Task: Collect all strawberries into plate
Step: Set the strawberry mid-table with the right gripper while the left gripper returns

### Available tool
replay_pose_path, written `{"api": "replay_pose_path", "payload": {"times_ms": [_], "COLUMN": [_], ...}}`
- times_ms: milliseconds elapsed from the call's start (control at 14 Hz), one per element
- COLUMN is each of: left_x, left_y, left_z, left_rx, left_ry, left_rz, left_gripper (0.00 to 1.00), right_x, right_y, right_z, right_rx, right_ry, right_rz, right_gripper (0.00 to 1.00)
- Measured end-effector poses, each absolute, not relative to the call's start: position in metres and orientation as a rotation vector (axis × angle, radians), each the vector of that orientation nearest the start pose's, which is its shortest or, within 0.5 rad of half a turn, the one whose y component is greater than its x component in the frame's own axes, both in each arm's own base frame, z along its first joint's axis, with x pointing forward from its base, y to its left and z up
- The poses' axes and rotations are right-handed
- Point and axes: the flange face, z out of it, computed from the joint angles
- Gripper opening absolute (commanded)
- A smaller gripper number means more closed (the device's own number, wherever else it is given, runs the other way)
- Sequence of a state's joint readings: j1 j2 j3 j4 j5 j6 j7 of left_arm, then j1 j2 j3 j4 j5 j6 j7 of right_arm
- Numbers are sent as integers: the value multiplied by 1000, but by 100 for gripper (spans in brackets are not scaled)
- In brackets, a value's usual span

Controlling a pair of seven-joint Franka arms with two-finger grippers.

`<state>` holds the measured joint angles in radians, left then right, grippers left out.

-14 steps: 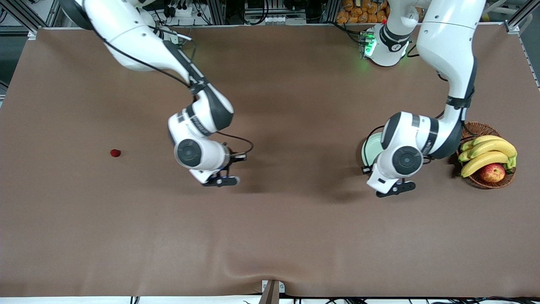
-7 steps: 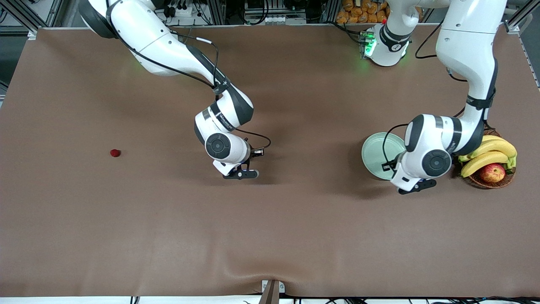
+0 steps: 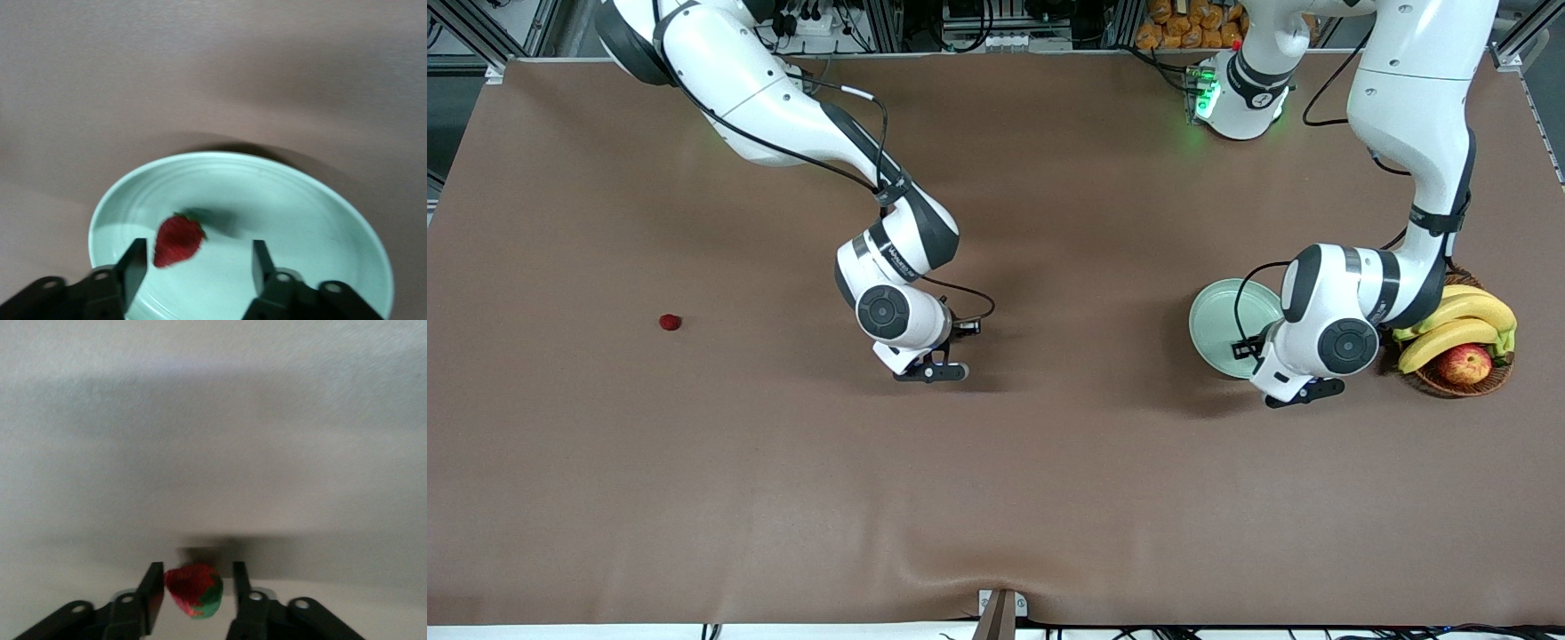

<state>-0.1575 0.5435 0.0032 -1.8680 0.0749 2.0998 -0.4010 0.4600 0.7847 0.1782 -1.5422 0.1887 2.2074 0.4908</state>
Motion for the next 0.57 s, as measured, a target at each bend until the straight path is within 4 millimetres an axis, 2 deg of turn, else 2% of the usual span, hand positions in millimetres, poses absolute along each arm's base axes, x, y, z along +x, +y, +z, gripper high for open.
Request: {"api": "replay_pose_path", "payload": {"times_ms": [143,285,428,570], "left_x": [597,593,588,579], "left_y": [-113,-151,-198,-249], "left_z": [215,237,259,277], "left_rx": [-2983,-3022,-3061,-3096], "left_ry": [-242,-162,-104,-99], "left_rz": [398,362,319,284], "left_gripper": [100,100,100,100], "right_x": [575,594,616,635], "right_y": [393,374,345,307], "right_z": [190,204,230,268], "right_rx": [-2945,-2934,-2921,-2919], "right_ry": [59,106,131,144], "right_rz": [340,302,261,239], "right_gripper": [100,100,100,100]}}
